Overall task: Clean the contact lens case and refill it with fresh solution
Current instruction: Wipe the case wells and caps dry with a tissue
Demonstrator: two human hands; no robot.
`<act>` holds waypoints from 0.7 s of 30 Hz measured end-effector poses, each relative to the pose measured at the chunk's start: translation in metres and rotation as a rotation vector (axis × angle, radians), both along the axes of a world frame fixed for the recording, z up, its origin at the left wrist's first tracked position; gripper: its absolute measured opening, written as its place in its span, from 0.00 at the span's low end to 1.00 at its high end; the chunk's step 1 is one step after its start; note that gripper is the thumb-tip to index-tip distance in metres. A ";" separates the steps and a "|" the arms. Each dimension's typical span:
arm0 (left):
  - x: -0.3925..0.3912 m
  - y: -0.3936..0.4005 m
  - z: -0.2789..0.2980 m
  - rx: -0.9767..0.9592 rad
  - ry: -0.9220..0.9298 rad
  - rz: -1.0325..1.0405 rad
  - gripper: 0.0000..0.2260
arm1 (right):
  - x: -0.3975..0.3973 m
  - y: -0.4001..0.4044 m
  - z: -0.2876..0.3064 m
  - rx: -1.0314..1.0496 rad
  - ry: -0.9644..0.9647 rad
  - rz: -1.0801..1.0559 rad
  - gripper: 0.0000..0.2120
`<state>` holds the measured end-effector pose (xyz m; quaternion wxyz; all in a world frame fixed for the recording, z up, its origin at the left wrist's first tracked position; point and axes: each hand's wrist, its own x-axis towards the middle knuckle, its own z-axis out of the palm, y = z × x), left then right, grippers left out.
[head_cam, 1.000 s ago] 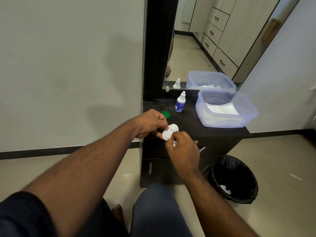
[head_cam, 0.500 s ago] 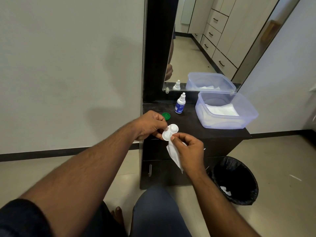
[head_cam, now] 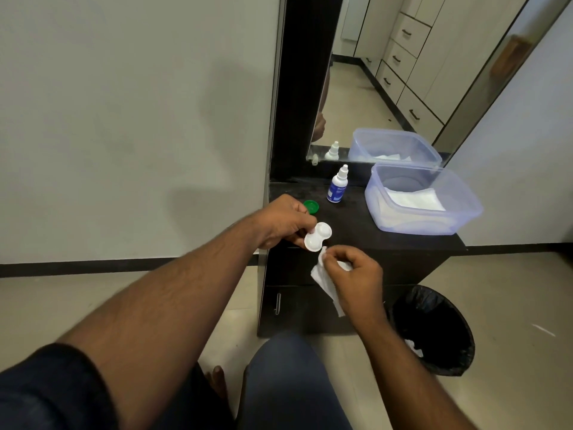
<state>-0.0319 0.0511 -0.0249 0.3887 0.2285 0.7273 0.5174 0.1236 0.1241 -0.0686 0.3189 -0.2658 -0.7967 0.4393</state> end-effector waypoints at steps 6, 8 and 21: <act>-0.003 0.000 0.001 -0.007 -0.038 -0.013 0.13 | -0.012 0.001 0.020 0.044 0.054 0.064 0.04; -0.002 0.000 0.002 -0.007 -0.048 -0.012 0.15 | -0.021 0.001 0.020 0.107 -0.021 0.087 0.02; -0.005 0.000 0.003 -0.030 -0.048 -0.055 0.18 | -0.031 -0.003 0.027 0.476 -0.272 0.147 0.10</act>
